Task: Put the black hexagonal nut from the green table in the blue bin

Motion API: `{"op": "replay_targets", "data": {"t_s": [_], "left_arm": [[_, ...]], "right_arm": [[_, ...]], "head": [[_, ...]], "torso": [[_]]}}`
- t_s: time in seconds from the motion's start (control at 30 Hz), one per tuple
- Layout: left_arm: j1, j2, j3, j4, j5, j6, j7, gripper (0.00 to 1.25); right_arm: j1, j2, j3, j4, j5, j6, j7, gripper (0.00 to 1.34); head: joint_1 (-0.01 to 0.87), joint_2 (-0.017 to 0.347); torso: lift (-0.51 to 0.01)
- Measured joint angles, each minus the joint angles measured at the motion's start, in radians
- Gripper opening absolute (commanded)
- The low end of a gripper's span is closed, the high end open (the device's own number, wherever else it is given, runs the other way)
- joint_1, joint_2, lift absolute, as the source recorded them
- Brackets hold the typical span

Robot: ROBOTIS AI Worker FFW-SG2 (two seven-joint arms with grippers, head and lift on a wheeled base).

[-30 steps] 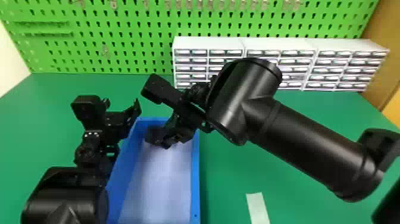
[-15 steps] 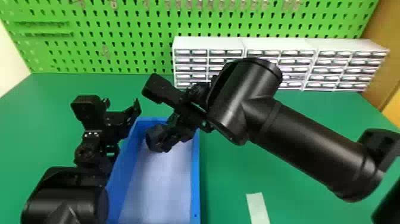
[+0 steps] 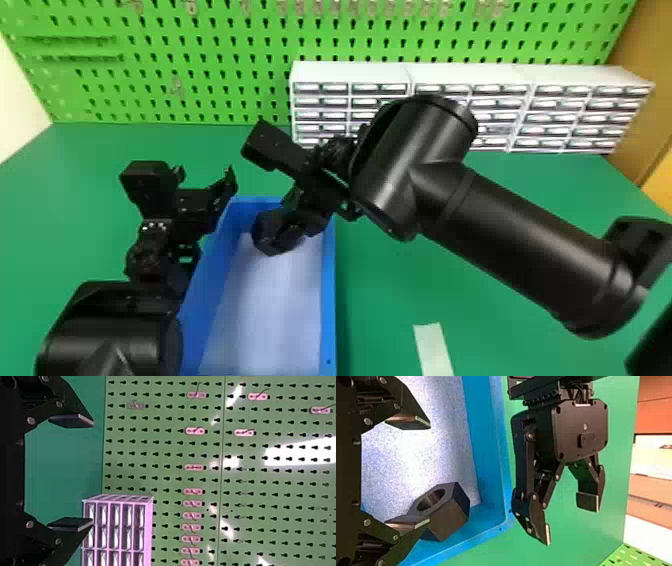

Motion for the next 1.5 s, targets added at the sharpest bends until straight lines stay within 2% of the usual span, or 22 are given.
{"op": "replay_targets", "data": {"t_s": [0.23,0.43,0.87,1.2,1.5], "left_arm": [[0.0,0.001,0.003,0.0,-0.001,0.0,0.0,0.87],[0.003,0.001,0.003,-0.001,-0.001,0.0,0.001,0.87],[0.007,0.001,0.007,-0.003,0.001,0.0,0.001,0.87],[0.009,0.0,0.01,-0.007,0.001,0.0,0.001,0.87],[0.009,0.0,0.008,-0.008,0.001,0.0,0.001,0.87]], "right_arm": [[0.019,-0.003,-0.071,-0.003,-0.005,-0.001,0.0,0.91],[0.053,-0.005,-0.172,-0.014,0.012,0.005,0.002,0.91],[0.165,0.01,-0.471,-0.048,0.152,0.009,0.036,0.91],[0.214,0.008,-0.597,-0.055,0.211,-0.005,0.049,0.91],[0.274,0.012,-0.735,-0.054,0.272,-0.103,0.046,0.91]], "head": [[0.686,0.051],[0.686,0.051],[0.686,0.051],[0.686,0.051],[0.686,0.051]], "torso": [[-0.096],[-0.096],[-0.096],[-0.096],[-0.096]]}}
